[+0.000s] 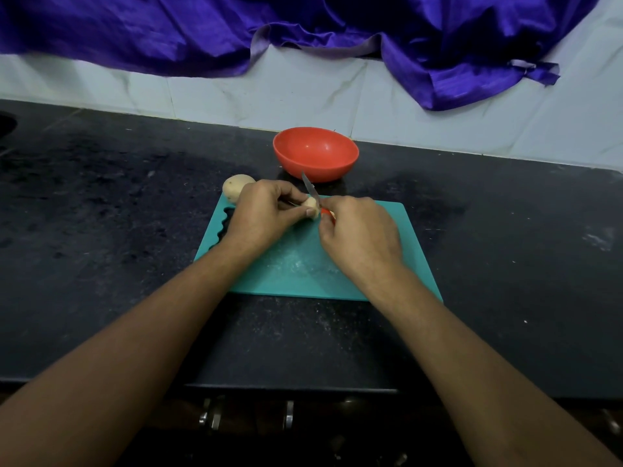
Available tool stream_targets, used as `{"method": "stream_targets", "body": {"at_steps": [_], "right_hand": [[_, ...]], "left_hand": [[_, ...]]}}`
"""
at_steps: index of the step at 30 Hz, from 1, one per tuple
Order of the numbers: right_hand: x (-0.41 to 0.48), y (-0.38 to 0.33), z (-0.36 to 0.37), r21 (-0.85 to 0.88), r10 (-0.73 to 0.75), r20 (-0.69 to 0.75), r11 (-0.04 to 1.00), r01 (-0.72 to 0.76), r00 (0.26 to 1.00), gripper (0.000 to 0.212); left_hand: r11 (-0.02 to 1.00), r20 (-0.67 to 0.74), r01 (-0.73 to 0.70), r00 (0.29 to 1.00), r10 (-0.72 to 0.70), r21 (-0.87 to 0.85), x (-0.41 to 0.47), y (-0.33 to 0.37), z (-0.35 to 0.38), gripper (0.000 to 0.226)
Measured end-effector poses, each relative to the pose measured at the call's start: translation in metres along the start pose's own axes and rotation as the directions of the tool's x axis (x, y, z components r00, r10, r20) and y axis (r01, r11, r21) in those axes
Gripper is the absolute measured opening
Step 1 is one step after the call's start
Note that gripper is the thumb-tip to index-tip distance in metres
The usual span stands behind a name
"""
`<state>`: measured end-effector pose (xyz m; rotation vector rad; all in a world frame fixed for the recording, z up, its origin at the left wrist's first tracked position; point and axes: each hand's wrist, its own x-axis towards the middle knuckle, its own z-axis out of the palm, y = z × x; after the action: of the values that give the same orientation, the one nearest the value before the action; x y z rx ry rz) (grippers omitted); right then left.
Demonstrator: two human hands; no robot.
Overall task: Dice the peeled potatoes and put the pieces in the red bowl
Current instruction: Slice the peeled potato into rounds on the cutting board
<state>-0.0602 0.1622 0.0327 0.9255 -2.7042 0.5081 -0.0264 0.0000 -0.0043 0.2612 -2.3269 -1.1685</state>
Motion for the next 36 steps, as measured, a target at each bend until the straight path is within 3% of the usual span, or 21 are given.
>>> {"method": "stream_targets", "body": {"at_steps": [17, 29, 36], "right_hand": [[-0.007, -0.005, 0.01, -0.11, -0.054, -0.003, 0.993, 0.054, 0.999, 0.033], [-0.01, -0.011, 0.006, -0.195, -0.082, 0.133, 0.975, 0.108, 0.988, 0.021], [-0.006, -0.005, -0.004, -0.157, -0.083, 0.219, 0.98, 0.119, 0.972, 0.026]], "left_hand": [[1.0, -0.037, 0.015, 0.999, -0.014, 0.027, 0.002, -0.003, 0.001, 0.015], [0.999, -0.039, 0.043, 0.998, -0.043, 0.011, 0.004, -0.005, 0.002, 0.017], [0.998, -0.04, 0.061, 0.997, -0.061, 0.018, 0.004, -0.003, 0.001, 0.016]]}}
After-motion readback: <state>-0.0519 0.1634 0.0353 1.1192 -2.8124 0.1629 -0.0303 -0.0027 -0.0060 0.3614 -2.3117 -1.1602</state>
